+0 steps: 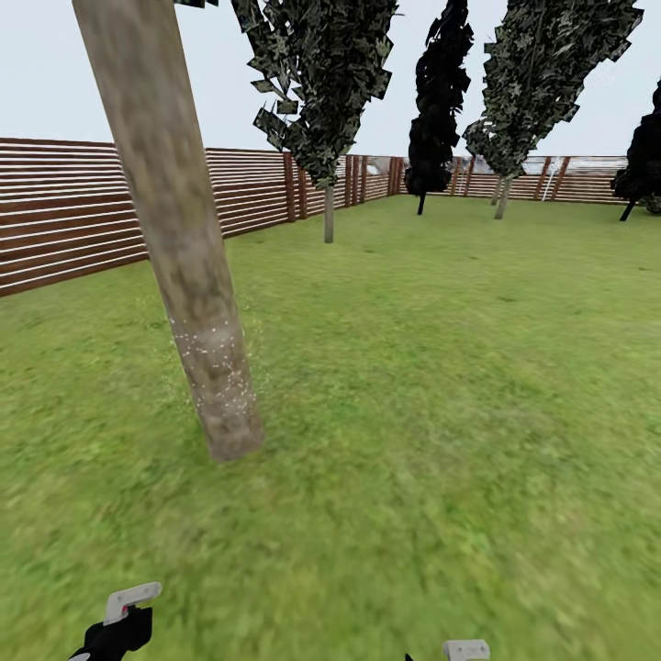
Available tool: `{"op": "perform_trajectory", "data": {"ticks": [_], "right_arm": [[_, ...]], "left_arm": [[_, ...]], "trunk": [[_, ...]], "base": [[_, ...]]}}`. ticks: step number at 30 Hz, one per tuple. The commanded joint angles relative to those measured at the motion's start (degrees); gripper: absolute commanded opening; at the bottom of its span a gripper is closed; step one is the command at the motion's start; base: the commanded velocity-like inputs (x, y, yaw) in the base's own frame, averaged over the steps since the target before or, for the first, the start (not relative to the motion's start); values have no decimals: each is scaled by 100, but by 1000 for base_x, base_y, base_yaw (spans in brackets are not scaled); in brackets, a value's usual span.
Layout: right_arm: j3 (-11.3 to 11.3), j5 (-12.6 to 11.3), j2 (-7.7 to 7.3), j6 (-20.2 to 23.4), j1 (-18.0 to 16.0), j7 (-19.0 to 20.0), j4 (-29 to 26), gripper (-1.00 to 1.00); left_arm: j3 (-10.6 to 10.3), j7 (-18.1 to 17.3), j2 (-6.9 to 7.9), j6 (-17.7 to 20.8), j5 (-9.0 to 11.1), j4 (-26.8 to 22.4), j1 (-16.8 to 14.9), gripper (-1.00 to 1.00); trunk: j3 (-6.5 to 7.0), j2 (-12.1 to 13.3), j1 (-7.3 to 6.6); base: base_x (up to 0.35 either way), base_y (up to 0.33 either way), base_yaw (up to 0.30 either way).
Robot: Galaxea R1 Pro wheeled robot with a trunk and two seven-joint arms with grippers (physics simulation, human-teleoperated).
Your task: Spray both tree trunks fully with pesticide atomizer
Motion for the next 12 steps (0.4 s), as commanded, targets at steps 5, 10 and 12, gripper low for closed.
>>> {"op": "perform_trajectory", "data": {"ticks": [5,10,12], "right_arm": [[2,0,0,0,0,0,0,100],[2,0,0,0,0,0,0,100],[2,0,0,0,0,0,0,100]], "left_arm": [[0,-54,-6,1,11,-7,0,-100],[0,-57,-28,1,11,-33,0,-100],[0,-55,-25,1,10,-40,0,-100]], "trunk": [[0,0,0],[0,0,0],[0,0,0]], "base": [[0,0,0],[0,0,0],[0,0,0]]}}
